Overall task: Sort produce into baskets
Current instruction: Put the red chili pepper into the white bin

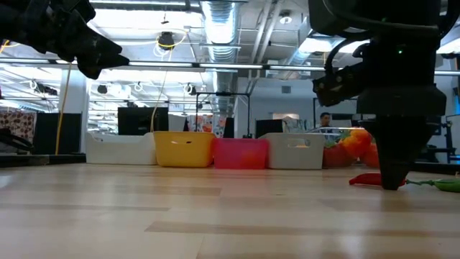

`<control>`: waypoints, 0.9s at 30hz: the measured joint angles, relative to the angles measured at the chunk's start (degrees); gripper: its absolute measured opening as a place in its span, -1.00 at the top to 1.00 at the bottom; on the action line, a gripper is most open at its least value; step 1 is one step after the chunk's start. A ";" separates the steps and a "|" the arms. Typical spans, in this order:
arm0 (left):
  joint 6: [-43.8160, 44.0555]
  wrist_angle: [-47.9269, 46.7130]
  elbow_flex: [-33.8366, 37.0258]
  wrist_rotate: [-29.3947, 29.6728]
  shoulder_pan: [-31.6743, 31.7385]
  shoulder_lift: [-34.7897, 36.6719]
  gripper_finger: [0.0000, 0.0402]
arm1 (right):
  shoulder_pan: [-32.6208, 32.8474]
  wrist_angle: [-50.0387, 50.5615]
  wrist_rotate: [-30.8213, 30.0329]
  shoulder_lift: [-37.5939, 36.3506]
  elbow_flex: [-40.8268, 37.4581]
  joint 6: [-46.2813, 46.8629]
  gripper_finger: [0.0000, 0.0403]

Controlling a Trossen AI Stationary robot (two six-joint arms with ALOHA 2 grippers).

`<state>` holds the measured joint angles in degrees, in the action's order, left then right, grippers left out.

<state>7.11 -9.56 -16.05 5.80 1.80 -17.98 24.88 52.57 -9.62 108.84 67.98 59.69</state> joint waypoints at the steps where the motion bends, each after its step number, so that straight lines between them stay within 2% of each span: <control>1: -0.01 0.00 0.00 0.01 0.02 0.00 0.11 | 0.00 -0.12 0.17 0.00 -0.02 -0.14 -0.29; 5: -0.02 0.00 0.00 -0.01 0.00 0.00 0.11 | 0.00 -0.60 0.42 0.07 -0.02 -0.16 -0.06; 13: -0.02 0.00 0.00 0.01 0.01 0.00 0.11 | 0.00 -1.94 0.80 0.13 -0.02 -0.21 0.56; 16: -0.66 0.00 0.00 -0.01 0.02 0.00 0.11 | 0.00 -2.41 0.80 0.13 -0.01 -0.21 0.73; 19: -1.03 0.00 0.00 0.01 0.02 0.00 0.11 | 0.00 -2.22 0.85 0.20 0.87 -0.21 0.79; 22: -1.00 0.02 0.00 -0.01 0.00 0.00 0.11 | -0.34 -2.71 0.81 0.37 2.62 -0.40 0.76; 27: -0.37 1.71 0.00 -3.09 0.00 -1.43 0.11 | -1.66 -11.80 0.72 0.35 4.32 -4.76 0.70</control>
<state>6.74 -7.85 -16.05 2.70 1.80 -19.41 23.22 40.77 -8.91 109.19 72.30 54.93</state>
